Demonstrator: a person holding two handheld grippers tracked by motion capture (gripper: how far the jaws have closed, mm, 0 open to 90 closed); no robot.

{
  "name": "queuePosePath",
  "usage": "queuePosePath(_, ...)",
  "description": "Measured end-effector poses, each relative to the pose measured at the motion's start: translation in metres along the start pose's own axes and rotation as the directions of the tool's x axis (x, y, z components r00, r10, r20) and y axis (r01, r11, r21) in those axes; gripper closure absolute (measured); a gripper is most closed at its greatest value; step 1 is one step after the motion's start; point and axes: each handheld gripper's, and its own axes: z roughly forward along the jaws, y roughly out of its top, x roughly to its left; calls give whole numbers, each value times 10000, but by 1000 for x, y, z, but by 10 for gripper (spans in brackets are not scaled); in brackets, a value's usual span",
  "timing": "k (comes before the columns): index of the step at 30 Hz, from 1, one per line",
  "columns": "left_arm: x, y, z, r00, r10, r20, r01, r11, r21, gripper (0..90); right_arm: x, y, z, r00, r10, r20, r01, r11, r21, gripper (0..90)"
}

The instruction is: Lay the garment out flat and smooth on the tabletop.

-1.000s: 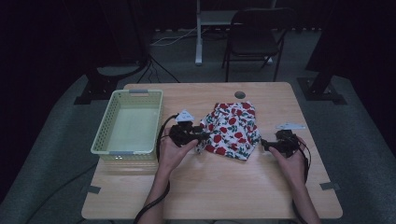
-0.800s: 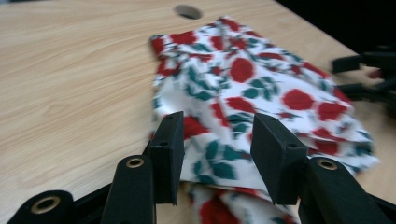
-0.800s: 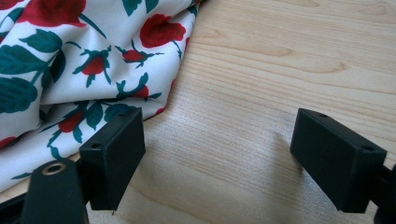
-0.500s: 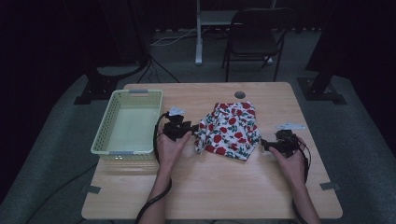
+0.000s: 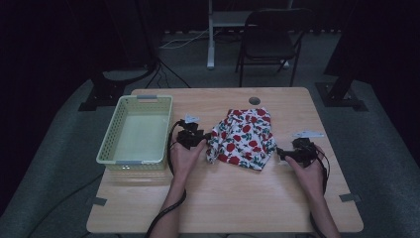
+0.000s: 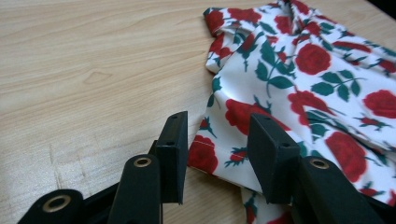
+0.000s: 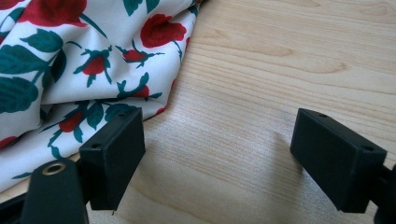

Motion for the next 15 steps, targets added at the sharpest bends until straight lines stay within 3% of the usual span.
queuePosePath(8,2,-4,10,9984,17,-570,7,9991,414,615,0,0,0,10000,-15,-3,15,10000,-3,174)
queuePosePath(15,4,-6,16,9984,-30,-559,61,9985,549,614,0,0,0,10000,-18,-16,18,10000,2,174)
